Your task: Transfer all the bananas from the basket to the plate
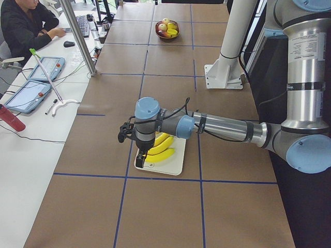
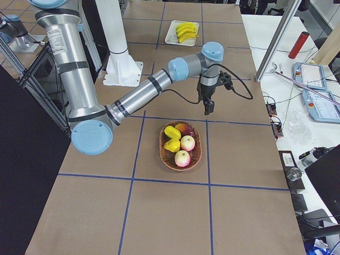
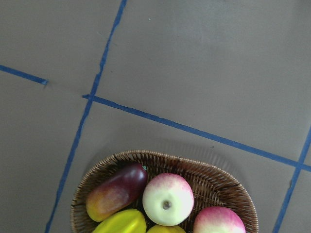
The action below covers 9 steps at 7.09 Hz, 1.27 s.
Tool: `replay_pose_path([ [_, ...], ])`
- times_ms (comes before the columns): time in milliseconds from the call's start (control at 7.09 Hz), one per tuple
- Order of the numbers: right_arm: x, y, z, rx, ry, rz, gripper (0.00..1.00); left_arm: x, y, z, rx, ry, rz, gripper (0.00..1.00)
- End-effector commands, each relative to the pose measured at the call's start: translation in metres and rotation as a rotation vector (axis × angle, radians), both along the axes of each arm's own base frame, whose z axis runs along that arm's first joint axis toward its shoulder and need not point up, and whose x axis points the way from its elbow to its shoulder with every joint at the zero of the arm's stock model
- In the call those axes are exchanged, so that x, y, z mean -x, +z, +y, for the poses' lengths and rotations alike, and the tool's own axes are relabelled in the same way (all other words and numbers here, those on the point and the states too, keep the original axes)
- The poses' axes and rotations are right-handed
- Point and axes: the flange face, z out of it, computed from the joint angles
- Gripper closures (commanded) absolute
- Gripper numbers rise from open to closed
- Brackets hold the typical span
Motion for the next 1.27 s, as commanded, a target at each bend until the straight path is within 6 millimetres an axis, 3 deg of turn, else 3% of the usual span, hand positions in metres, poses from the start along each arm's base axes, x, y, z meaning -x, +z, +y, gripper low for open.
replay_pose_path([
  [0,-0.052,0.087,0.021,0.1,0.041,-0.049,0.0,0.022,0.028,0.012,0.083,0.038,0.051,0.0],
  [141,-0.053,0.098,0.026,0.107,0.04,-0.04,0.0,0.024,0.044,0.017,0.117,0.032,0.107,0.0],
  [282,-0.054,0.123,0.032,0.115,0.046,-0.035,0.0,0.023,0.062,0.019,0.15,0.031,0.124,0.0],
  [564,-0.066,0.181,0.07,0.117,0.065,-0.038,0.0,0.022,0.07,0.019,0.169,0.024,0.137,0.0],
  [705,-0.075,0.194,0.081,0.099,0.094,-0.042,0.0,0.021,0.069,0.017,0.167,0.025,0.135,0.0],
  [1128,-0.101,0.194,0.084,0.114,0.169,-0.05,0.0,0.021,0.07,0.017,0.148,0.028,0.135,0.0],
])
